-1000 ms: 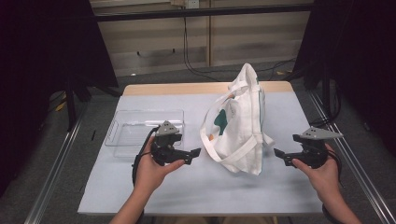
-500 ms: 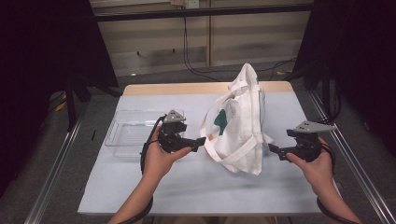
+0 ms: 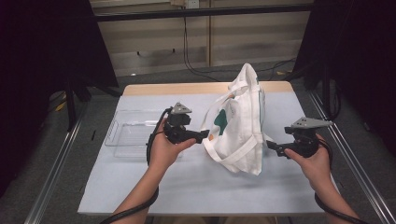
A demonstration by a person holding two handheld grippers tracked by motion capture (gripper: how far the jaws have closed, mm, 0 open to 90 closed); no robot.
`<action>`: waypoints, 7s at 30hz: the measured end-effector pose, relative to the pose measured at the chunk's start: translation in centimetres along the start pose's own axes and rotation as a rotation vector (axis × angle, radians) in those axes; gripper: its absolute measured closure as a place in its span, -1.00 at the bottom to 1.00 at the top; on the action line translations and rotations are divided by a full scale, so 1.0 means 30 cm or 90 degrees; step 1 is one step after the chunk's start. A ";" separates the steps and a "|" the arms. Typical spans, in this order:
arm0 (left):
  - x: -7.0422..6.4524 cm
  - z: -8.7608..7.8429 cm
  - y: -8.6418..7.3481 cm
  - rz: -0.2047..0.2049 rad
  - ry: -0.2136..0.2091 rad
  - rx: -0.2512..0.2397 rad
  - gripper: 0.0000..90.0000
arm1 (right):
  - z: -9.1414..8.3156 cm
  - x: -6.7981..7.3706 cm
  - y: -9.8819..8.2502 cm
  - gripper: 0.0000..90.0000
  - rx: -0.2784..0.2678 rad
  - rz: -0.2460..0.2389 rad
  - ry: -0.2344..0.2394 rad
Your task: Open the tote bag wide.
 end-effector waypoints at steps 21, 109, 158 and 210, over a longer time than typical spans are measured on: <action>0.027 0.071 0.085 0.008 0.013 -0.015 -0.47 | 0.030 -0.017 0.032 -0.72 -0.011 0.019 0.013; 0.115 0.138 -0.028 -0.101 0.017 0.065 0.95 | 0.147 -0.042 0.041 0.91 0.001 0.089 0.036; 0.113 0.190 0.129 -0.091 0.023 0.019 0.95 | 0.139 -0.044 0.056 0.91 -0.011 0.081 0.037; 0.114 0.210 0.045 -0.118 0.026 0.047 0.96 | 0.128 -0.056 0.180 0.95 -0.061 0.086 0.004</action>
Point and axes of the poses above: each handheld gripper's, and its own axes: z roughly forward along the jaws, y roughly out of its top, x roughly to its left, the point moved 3 cm from there along z, roughly forward along the jaws, and after that the axes turned 1 degree about -y, right-handed, at the moved point
